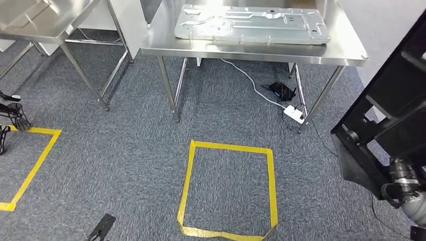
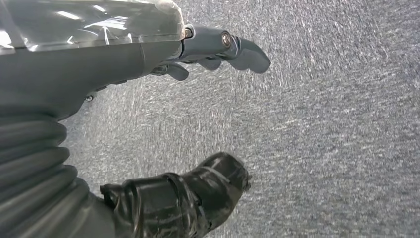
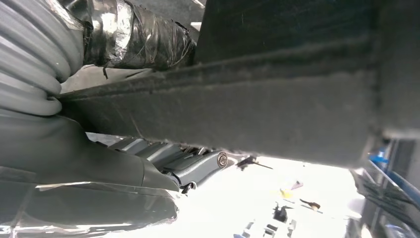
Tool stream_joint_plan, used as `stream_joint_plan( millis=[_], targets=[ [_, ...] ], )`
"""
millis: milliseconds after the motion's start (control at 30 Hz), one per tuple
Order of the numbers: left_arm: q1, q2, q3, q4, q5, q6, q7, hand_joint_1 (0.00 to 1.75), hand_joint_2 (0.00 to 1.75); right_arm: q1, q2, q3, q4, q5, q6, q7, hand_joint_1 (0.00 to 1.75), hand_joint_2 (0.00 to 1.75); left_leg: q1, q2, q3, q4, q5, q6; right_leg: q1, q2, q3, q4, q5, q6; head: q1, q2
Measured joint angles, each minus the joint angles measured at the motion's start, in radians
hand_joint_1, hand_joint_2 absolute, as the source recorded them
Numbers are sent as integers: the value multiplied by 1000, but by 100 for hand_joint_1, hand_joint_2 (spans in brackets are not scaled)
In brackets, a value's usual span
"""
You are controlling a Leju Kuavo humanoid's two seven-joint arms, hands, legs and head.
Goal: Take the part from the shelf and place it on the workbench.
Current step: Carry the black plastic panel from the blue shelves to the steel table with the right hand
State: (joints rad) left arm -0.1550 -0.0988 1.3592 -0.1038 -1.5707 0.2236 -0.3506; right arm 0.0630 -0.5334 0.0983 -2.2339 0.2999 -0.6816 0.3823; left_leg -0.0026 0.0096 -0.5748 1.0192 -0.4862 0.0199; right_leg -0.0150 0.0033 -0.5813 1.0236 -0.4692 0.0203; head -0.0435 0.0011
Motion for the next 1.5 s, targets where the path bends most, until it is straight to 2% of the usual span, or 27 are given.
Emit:
stream_joint_plan(
  millis=[67,167,200,233,267,367,433,567,600,667,700,733,767,800,833,900,933,1033,1100,1200,1233,1267,1300,1367,1400,1433,1500],
  targets=[
    [-1,0,0,0,0,0,0,0,175,-6,-1,1,5,0,0,1,175,175,3,-1,-14,31,-22,-10,-2,0,3,-6,3,-13,-2,0],
    [0,0,0,0,0,1,0,0,175,-12,-2,2,12,-1,1,1,175,175,5,-3,-96,201,-103,-20,-1,-2,5,-8,2,-24,-5,0],
    [1,0,0,0,0,1,1,0,175,-12,-2,3,15,-3,0,1,175,175,5,-3,-124,254,-117,-21,1,-2,6,-8,1,-26,-5,0],
    [2,0,0,0,0,0,2,0,175,-12,-2,3,18,-5,0,1,175,175,5,-3,-140,278,-114,-20,2,-1,7,-8,0,-27,-5,0],
    [3,0,0,0,0,0,2,0,175,-12,-2,4,21,-6,0,1,175,175,5,-3,-137,263,-93,-19,3,0,9,-8,-2,-27,-5,0],
    [2,0,0,0,0,0,3,0,175,-12,-2,5,27,-9,-1,1,175,175,2,-5,-52,75,2,-8,6,2,18,-7,-9,-22,-5,0],
    [2,0,0,0,0,-1,3,0,175,-13,-2,5,30,-10,-1,1,175,175,-2,-7,-20,9,15,0,8,3,19,-6,-12,-15,-4,0],
    [2,0,0,0,0,-1,3,0,175,-15,-6,6,36,-11,-1,2,175,175,-1,-6,-6,-9,15,18,6,3,16,10,-29,7,-2,0],
    [1,0,0,0,0,-1,3,0,175,-15,-7,6,38,-11,-2,1,175,175,1,-6,-1,-15,17,23,6,2,1,45,-49,11,0,0],
    [-1,0,0,0,0,-1,3,0,175,-15,-8,6,43,-14,-1,2,175,175,3,-5,3,-17,14,30,3,1,-64,169,-103,17,4,0],
    [-1,0,0,0,0,-1,3,0,175,-14,-8,7,47,-12,0,5,175,175,3,-5,4,-16,12,32,2,1,-100,229,-120,20,4,0],
    [-1,0,0,0,0,-1,4,0,175,-13,-8,7,51,-1,4,13,175,175,2,-5,5,-16,10,33,1,1,-123,262,-120,22,4,0],
    [-1,0,0,0,0,-2,4,0,175,-12,-9,8,55,20,11,27,175,175,2,-5,8,-15,7,33,0,1,-128,257,-101,23,4,0],
    [-1,0,0,0,0,-3,5,0,175,-13,-11,8,59,49,22,48,175,175,3,-5,12,-14,4,32,-2,0,-113,214,-66,23,4,0],
    [-1,0,0,0,0,-4,7,0,175,-13,-16,8,64,83,37,71,175,175,3,-6,17,-13,-1,29,-3,-1,-85,147,-27,23,4,0],
    [-2,0,0,0,0,-6,11,0,175,-16,-29,7,75,146,78,109,175,175,0,-6,20,-7,-11,20,-2,-4,-35,35,15,18,4,0],
    [-3,0,-1,0,0,-7,13,0,175,-18,-38,7,81,172,103,121,175,175,-2,-6,18,-4,-14,14,1,-4,-24,10,18,15,3,0],
    [-6,0,-5,0,0,-12,19,0,175,-26,-70,4,101,239,192,131,175,175,-3,-4,16,-2,-21,0,1,0,-21,1,12,-1,2,0],
    [-10,-1,-9,0,0,-18,25,0,175,-36,-94,0,119,292,269,132,175,175,-1,-4,-5,44,-48,-10,-2,1,-16,-3,11,-12,0,0],
    [-14,-1,-15,0,0,-26,37,0,175,-53,-123,-8,157,353,380,132,175,175,1,-5,-107,232,-119,-17,0,1,-10,-3,5,-23,-2,0],
    [-15,-2,-17,0,0,-28,40,0,175,-56,-130,-11,172,363,401,132,175,175,1,-5,-138,277,-125,-17,1,1,-7,-3,2,-25,-1,0],
    [-15,-2,-20,0,0,-29,42,0,175,-58,-136,-15,185,369,414,132,175,175,2,-5,-152,287,-111,-17,2,2,-4,-3,-1,-26,-2,0],
    [-15,-3,-23,0,0,-29,43,0,175,-61,-142,-19,196,372,421,132,175,175,2,-5,-145,255,-78,-15,2,2,2,-3,-5,-25,-1,0],
    [-16,-4,-30,0,0,-30,45,0,175,-68,-152,-26,213,377,427,132,175,175,1,-6,-93,127,0,-9,4,4,16,-2,-15,-21,-1,0],
    [-17,-4,-32,0,0,-30,45,0,175,-73,-156,-29,221,383,432,132,175,175,-1,-7,-66,68,22,-5,5,6,20,-2,-19,-17,-1,0],
    [-18,-4,-33,0,0,-31,46,0,175,-76,-159,-31,228,392,440,132,175,175,-2,-7,-49,34,28,-2,6,7,23,-2,-23,-13,-1,0],
    [-20,-5,-35,0,0,-35,48,0,175,-79,-166,-36,240,425,469,132,175,175,-5,-7,-39,14,20,6,7,8,24,-4,-26,-4,-1,0]
  ],
)
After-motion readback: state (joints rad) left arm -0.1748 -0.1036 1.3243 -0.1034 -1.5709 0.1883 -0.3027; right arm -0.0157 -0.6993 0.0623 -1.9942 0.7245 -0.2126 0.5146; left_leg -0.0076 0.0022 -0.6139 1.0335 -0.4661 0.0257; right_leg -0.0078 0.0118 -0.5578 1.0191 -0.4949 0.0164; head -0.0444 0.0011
